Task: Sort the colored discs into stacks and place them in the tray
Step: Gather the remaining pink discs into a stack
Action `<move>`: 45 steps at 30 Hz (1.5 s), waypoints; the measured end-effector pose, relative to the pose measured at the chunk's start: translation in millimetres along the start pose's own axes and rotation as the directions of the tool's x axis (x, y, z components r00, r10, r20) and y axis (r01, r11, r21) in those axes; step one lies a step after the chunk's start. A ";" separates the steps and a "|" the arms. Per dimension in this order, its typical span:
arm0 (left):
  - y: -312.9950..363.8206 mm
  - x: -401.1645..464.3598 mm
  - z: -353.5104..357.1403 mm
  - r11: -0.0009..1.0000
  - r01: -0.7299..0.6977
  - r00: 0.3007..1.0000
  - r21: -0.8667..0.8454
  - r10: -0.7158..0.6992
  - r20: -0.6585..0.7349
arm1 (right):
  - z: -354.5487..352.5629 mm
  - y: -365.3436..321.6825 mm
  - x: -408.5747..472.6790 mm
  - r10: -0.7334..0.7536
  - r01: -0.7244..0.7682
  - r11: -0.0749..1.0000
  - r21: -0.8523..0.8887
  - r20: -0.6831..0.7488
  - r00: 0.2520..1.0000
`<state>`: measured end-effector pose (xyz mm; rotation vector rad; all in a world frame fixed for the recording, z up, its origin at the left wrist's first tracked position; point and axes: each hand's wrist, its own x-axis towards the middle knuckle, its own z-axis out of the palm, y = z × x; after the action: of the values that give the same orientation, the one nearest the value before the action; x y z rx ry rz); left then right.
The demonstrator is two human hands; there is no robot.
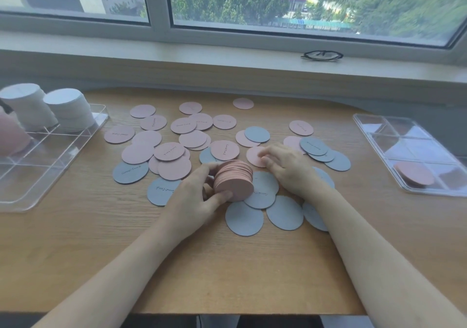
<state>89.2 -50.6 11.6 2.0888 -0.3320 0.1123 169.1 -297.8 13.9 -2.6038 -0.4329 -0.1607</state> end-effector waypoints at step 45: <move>0.1 0.3 1.2 0.999 -0.033 0.999 -0.001 0.033 0.026 | -11.0 36.9 4.6 0.289 -0.298 0.897 -0.327 -0.078 0.954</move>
<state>89.4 -51.8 11.2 2.0866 -0.3825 0.1053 185.3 -332.6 7.7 -2.9590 0.0078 -0.1792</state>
